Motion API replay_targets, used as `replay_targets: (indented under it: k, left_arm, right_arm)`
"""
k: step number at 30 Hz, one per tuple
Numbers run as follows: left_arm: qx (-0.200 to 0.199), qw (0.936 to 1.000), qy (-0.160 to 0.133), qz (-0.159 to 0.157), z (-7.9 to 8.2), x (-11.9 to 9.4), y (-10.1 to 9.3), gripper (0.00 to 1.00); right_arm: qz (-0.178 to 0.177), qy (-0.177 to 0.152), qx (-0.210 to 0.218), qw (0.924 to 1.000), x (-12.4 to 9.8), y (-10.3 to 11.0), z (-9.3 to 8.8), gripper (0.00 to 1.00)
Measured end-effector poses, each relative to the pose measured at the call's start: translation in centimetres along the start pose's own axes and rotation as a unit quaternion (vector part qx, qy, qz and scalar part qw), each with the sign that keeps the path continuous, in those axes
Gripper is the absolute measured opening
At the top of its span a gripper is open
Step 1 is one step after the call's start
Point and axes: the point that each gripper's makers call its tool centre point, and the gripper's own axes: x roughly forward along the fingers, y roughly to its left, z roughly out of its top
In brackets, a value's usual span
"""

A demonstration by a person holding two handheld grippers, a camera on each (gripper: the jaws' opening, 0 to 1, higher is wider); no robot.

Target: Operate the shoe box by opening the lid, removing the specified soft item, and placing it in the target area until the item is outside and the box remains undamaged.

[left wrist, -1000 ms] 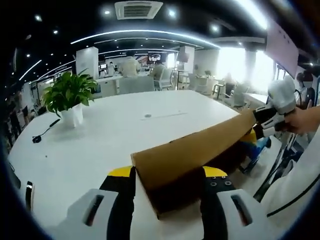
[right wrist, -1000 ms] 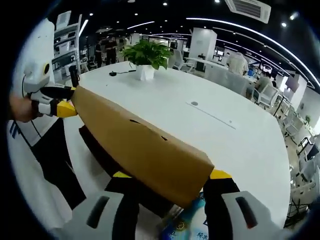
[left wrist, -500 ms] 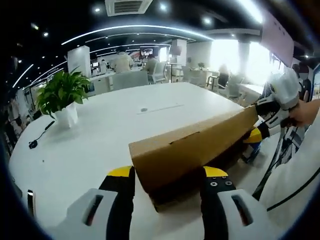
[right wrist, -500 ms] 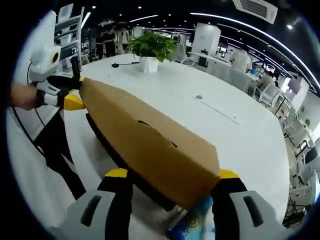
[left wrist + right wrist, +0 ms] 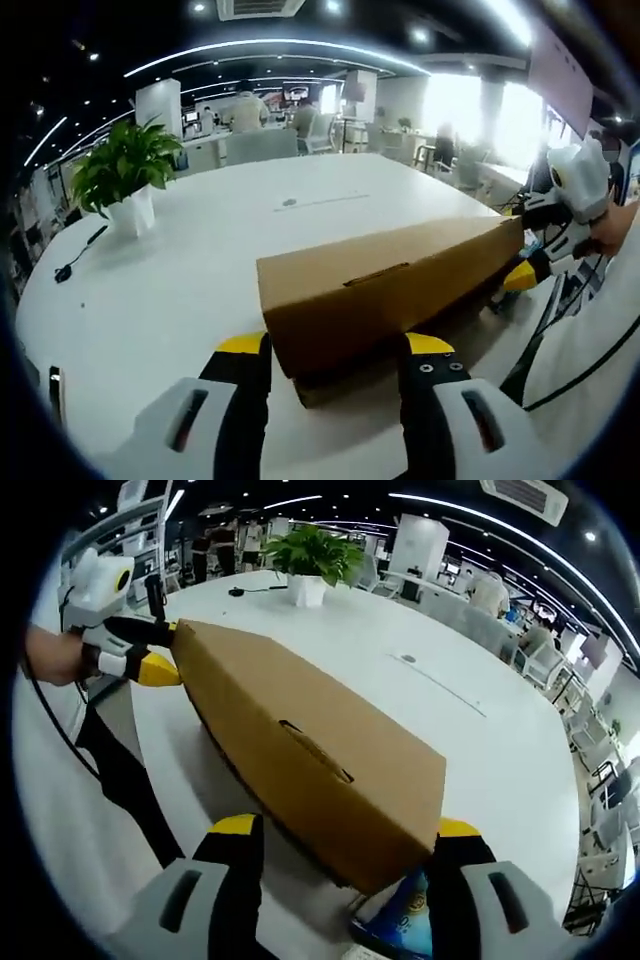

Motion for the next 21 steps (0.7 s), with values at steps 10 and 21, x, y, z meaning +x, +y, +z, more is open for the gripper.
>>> replay_targets:
  k: [10, 21]
  left_arm:
    - [-0.002, 0.9999, 0.015, -0.008, -1.6, -0.8, -0.5, 0.52]
    - [-0.007, 0.9989, 0.040, -0.023, -2.8, -0.6, -0.7, 0.53]
  right_arm:
    - [0.042, -0.010, 0.091, 0.9949, 0.5, 1.3, 0.3, 0.71]
    - [0.029, 0.016, 0.064, 0.9974, 1.3, 2.7, -1.5, 0.74]
